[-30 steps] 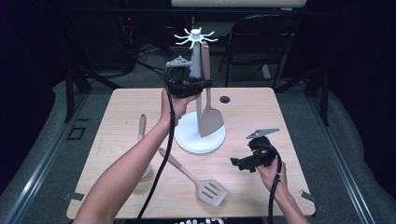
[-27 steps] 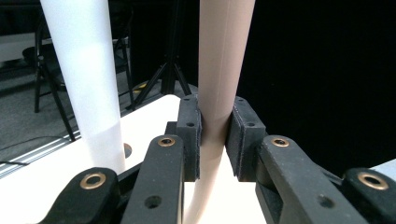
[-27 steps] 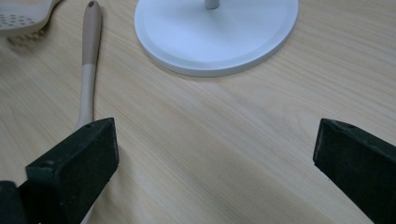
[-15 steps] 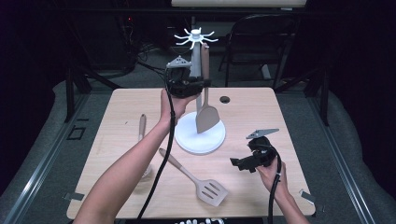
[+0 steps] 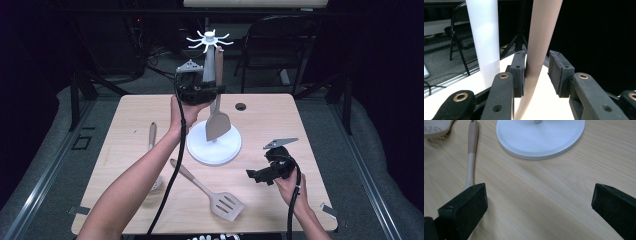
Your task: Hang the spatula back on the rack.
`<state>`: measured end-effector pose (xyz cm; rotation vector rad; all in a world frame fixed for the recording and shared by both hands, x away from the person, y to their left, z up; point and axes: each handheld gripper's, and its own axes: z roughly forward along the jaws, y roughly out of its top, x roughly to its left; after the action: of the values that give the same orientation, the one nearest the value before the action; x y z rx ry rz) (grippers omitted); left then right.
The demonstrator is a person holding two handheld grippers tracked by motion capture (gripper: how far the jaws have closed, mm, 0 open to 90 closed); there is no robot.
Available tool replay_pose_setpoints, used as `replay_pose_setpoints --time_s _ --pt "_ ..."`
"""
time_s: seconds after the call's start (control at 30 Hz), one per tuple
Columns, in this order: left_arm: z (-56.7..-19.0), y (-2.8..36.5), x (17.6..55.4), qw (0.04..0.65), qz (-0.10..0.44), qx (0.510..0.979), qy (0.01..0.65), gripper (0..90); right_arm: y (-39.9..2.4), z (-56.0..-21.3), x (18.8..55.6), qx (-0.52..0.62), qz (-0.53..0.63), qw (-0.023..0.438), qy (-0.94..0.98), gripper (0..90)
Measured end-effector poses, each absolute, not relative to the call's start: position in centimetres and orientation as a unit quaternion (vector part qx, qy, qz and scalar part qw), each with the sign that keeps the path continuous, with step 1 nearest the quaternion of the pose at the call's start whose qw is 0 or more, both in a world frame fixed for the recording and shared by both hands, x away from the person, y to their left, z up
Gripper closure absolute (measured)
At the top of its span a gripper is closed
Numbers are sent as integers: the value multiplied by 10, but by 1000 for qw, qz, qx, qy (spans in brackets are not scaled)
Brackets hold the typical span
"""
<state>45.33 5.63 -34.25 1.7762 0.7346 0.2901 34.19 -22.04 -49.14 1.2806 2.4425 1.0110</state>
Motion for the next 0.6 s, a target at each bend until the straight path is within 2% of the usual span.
replay_pose_setpoints --time_s 0.17,0.27,0.43,0.53,0.57,0.6 --pt "-344 58 452 562 122 754 316 625 -221 -491 342 435 341 101 827 0" --pt "-345 60 451 560 123 755 319 564 -221 -491 342 434 341 101 828 0" --pt "-346 65 450 557 117 758 318 532 -220 -491 342 433 341 102 828 1" --pt "-345 66 449 554 116 759 321 452 -220 -491 342 435 340 99 828 1" --pt "-345 66 448 552 118 761 321 452 -220 -491 342 435 340 99 828 1" --pt "-345 68 447 546 121 765 320 405 -220 -492 342 434 339 99 829 1"
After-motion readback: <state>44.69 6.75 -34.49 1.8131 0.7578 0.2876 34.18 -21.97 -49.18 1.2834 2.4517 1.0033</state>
